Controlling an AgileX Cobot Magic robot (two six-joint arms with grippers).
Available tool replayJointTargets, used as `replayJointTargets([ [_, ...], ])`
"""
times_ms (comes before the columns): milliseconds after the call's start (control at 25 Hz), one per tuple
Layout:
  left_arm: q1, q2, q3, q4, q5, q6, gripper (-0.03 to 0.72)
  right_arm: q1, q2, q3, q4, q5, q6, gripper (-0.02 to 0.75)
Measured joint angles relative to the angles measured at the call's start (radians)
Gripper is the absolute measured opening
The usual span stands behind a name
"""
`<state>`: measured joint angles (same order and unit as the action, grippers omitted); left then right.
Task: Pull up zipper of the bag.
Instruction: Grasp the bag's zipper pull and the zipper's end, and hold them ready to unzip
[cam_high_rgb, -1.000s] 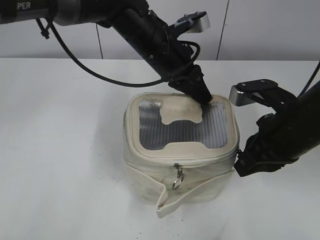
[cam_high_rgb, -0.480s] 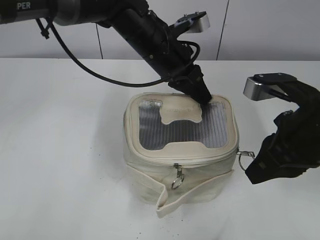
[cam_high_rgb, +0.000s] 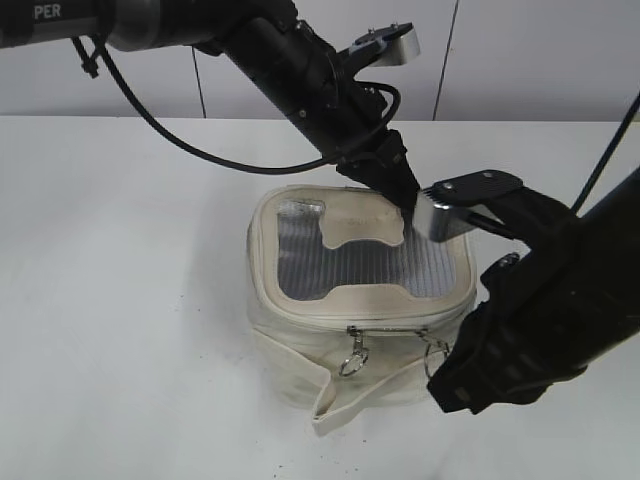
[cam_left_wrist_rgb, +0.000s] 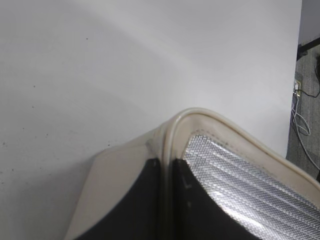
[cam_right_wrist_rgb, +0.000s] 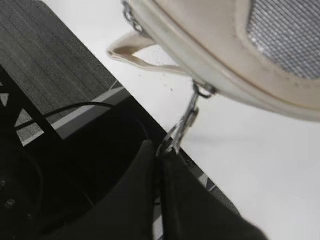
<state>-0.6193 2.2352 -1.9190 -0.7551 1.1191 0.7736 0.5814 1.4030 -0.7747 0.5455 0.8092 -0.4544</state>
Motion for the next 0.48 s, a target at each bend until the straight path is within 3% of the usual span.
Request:
replayJointTargets([
  [480, 0.0, 0.0, 0.0, 0.0, 0.006, 0.0, 0.037, 0.143, 0.119, -0.091, 0.076, -0.082, 0.01, 0.005],
])
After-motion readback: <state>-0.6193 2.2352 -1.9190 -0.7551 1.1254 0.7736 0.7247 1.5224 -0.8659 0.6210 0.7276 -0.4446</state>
